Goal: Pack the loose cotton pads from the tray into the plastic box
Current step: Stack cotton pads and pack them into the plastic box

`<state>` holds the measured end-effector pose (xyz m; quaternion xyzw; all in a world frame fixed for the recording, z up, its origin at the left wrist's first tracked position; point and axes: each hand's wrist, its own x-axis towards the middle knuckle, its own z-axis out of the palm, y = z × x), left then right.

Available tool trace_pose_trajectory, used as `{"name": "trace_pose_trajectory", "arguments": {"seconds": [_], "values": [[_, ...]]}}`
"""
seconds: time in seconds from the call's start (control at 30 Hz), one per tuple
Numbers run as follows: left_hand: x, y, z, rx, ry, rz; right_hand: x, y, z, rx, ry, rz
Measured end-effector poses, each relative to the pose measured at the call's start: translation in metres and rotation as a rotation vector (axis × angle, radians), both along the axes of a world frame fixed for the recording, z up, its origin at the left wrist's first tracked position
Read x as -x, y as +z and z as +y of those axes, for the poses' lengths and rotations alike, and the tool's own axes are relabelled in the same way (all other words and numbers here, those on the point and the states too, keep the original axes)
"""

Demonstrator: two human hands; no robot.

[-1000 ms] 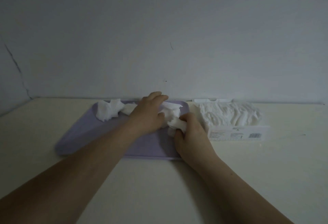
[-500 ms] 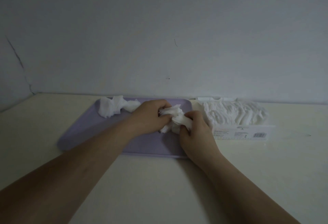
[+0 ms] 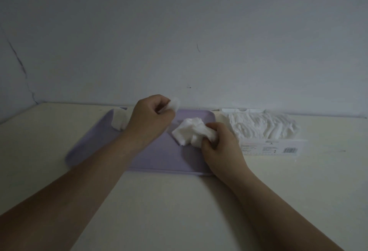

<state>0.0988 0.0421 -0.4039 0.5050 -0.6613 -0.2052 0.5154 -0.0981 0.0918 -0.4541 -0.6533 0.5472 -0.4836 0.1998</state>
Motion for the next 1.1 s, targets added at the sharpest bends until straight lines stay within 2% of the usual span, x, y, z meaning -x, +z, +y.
{"name": "trace_pose_trajectory", "arguments": {"seconds": [0.1, 0.17, 0.27, 0.5, 0.63, 1.1], "values": [[0.003, -0.01, 0.017, -0.203, -0.282, 0.176, 0.002, -0.001, -0.001, -0.003, -0.033, -0.028], [0.004, -0.024, 0.024, -0.362, -0.429, 0.205, 0.004, -0.002, -0.002, -0.051, -0.024, -0.063], [0.003, -0.038, 0.023, -0.429, -0.538, 0.199, 0.008, -0.005, -0.005, -0.105, 0.023, -0.135], [0.001, -0.044, 0.019, -0.448, -0.448, 0.255, 0.011, -0.01, -0.008, -0.16, 0.113, -0.226], [0.003, -0.044, 0.022, -0.4, -0.476, 0.189, 0.012, -0.011, -0.007, -0.149, 0.135, -0.216], [0.002, -0.041, 0.023, -0.412, -0.44, 0.182, 0.012, -0.006, -0.004, -0.174, 0.151, -0.276]]}}
